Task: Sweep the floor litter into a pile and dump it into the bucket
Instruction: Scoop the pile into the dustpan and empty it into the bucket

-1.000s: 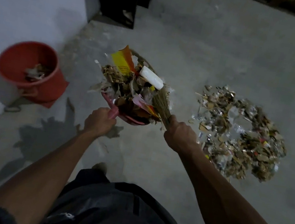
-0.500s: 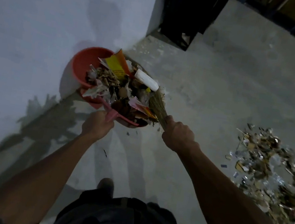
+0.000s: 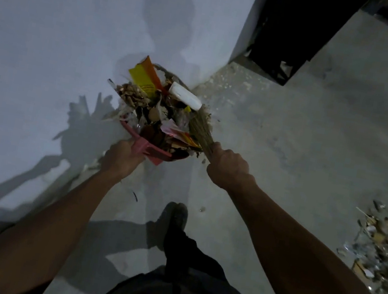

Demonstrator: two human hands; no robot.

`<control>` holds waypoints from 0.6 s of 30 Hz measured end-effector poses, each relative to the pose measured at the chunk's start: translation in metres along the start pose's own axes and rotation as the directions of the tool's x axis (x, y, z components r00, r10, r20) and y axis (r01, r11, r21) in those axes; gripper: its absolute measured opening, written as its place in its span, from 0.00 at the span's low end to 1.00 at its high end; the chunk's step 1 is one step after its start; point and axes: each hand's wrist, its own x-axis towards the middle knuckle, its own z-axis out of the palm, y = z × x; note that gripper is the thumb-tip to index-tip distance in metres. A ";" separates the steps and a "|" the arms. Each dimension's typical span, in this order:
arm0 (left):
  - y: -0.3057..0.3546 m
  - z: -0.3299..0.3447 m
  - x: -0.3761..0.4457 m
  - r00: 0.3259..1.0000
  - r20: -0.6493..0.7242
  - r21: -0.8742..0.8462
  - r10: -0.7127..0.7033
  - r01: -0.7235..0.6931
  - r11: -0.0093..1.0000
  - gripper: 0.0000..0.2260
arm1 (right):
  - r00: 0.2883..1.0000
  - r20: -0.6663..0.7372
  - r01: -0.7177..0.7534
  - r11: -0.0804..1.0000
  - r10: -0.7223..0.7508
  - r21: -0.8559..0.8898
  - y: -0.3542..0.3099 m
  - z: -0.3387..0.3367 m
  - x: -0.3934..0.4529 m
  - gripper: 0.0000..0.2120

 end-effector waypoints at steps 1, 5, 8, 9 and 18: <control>0.001 -0.004 0.014 1.000 -0.001 0.001 -0.018 0.018 1.000 0.11 | 1.000 0.005 0.006 1.000 -0.006 -0.001 -0.003 -0.001 0.017 0.25; 0.005 -0.015 0.071 0.998 -0.007 0.037 -0.069 0.069 0.997 0.09 | 0.999 0.032 0.025 1.000 -0.025 -0.008 -0.014 -0.007 0.079 0.28; 0.008 -0.022 0.103 0.997 0.001 0.073 -0.078 0.078 0.994 0.09 | 0.998 0.049 0.028 1.000 -0.028 0.004 -0.025 -0.012 0.114 0.26; 0.008 -0.025 0.113 0.996 0.008 0.079 -0.090 0.089 0.993 0.09 | 0.998 0.060 0.027 1.000 -0.027 0.007 -0.029 -0.014 0.123 0.26; -0.007 -0.046 0.209 0.982 0.129 0.197 -0.137 0.110 0.974 0.13 | 0.981 0.185 -0.064 0.996 0.051 0.067 -0.070 -0.006 0.198 0.26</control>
